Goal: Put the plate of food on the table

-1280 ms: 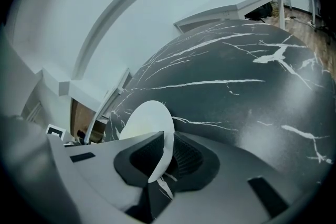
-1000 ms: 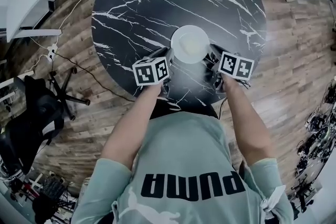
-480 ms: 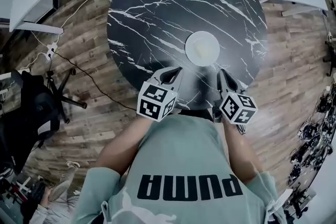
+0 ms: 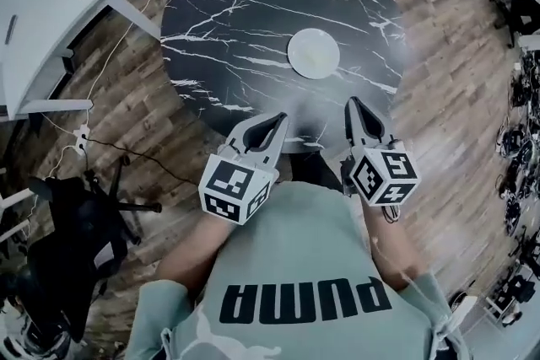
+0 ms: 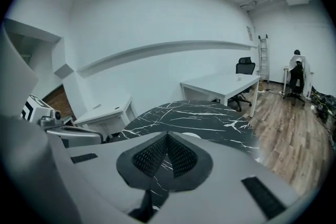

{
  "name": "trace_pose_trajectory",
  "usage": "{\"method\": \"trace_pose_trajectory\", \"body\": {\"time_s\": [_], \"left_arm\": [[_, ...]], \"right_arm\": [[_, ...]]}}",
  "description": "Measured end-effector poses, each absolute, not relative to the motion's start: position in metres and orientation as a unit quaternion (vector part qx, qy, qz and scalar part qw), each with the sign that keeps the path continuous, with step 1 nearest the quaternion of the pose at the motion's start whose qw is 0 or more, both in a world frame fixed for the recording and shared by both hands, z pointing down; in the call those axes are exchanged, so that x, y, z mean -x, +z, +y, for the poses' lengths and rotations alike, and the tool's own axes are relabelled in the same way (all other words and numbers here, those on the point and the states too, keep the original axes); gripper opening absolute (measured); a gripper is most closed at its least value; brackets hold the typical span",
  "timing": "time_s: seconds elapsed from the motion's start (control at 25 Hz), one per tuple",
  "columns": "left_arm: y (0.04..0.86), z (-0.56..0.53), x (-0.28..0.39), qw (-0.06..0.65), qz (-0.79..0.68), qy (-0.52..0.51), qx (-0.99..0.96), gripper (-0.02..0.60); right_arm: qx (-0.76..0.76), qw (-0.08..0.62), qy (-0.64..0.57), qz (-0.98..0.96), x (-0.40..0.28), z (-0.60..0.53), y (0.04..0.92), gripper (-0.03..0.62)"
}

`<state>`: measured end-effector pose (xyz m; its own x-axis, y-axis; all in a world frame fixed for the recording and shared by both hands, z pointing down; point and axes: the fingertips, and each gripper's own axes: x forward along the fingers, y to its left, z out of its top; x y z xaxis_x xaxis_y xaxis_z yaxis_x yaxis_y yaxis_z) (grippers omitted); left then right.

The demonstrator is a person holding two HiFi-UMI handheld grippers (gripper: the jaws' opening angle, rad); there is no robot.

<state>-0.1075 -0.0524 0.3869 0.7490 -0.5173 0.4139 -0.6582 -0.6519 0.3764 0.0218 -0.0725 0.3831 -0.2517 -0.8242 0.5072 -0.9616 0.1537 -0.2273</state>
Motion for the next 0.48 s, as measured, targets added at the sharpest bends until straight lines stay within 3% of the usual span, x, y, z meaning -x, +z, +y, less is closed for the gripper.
{"method": "trace_pose_trajectory", "body": {"time_s": [0.48], "left_arm": [[0.328,-0.017,0.087,0.202,-0.352,0.113,-0.907,0.006]], "right_arm": [[-0.569,0.120,0.192,-0.791,-0.026,-0.018,0.340,0.009]]}}
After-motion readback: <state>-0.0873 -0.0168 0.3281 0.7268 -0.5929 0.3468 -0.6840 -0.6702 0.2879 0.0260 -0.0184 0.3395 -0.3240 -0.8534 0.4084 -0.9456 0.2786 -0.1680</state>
